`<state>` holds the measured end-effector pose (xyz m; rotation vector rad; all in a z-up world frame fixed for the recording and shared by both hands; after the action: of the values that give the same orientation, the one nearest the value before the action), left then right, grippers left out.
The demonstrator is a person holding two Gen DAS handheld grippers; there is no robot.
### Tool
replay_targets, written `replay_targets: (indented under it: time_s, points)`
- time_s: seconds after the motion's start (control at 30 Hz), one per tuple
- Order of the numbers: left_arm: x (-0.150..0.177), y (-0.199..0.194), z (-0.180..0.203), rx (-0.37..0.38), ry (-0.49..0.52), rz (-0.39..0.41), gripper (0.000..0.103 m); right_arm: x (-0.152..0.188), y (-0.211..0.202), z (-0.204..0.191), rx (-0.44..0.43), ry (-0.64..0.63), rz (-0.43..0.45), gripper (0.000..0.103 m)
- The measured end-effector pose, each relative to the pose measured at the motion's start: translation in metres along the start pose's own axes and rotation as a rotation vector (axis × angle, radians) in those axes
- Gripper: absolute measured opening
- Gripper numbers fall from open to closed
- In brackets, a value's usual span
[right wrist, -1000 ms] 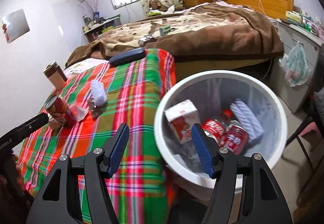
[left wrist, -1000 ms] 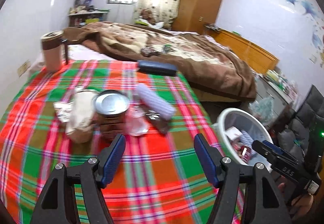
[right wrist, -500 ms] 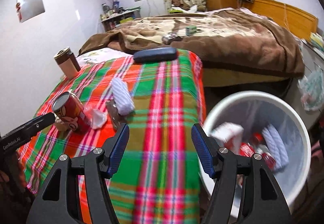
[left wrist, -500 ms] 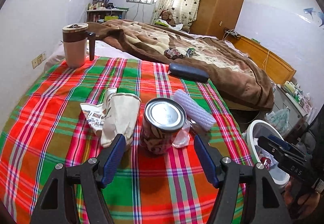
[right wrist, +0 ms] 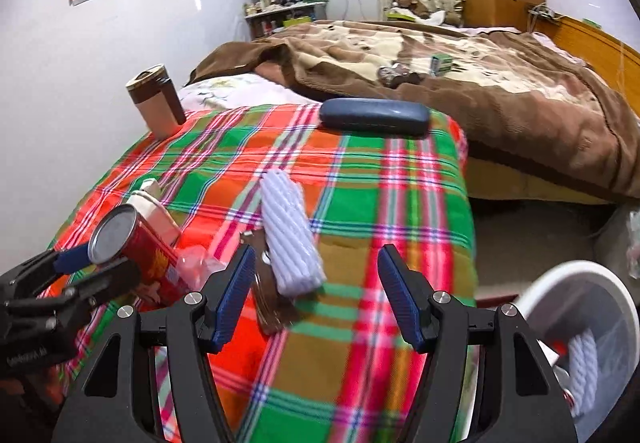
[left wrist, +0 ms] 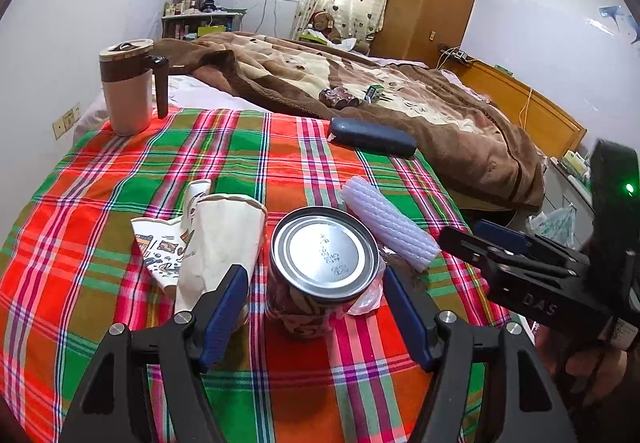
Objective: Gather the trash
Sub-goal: 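Grasp the white foam mesh sleeve with the right tool while the left tool grasps the silver-lidded tin can, then carry the foam sleeve with the right tool while the left tool carries the tin can to the bin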
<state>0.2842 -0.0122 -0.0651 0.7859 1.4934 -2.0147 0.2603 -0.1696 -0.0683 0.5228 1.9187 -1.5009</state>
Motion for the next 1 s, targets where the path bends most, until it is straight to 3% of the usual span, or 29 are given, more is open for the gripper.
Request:
replay_targets:
  time_s: [0.3,0.4,0.5,0.77,0.8,1.0]
  points:
    - [-0.004,0.010,-0.002,0.005,-0.007,0.002,0.069,-0.004,0.027,-0.009,-0.025,-0.030,-0.065,0.059]
    - [-0.007,0.011,-0.002,0.015,-0.014,0.011,0.069,-0.002,0.033,-0.010,-0.043,-0.014,-0.077,0.049]
    - [-0.007,0.014,-0.004,0.020,-0.023,0.007,0.056,0.001,0.038,-0.011,-0.050,-0.008,-0.091,0.040]
    - [-0.008,0.014,-0.005,0.020,-0.023,0.011,0.056,0.002,0.039,-0.013,-0.070,0.001,-0.094,0.024]
    - [-0.008,0.014,-0.005,0.021,-0.026,0.012,0.056,0.002,0.037,-0.012,-0.073,0.009,-0.090,0.017]
    - [-0.006,0.011,-0.005,0.021,-0.031,0.013,0.056,0.003,0.035,-0.011,-0.072,0.017,-0.078,0.013]
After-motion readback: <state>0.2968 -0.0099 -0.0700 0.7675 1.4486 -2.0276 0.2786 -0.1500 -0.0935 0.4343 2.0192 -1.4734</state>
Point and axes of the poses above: each gripper's, at about its wrist camera, not at the fingertips, and y roughly the way its jaws point, z to its right, x to its underside, the point moved 9 cm from there along y, roughly the way its jaws point, and after that the axes turned 2 degrees about x, right-handed, at the moved point
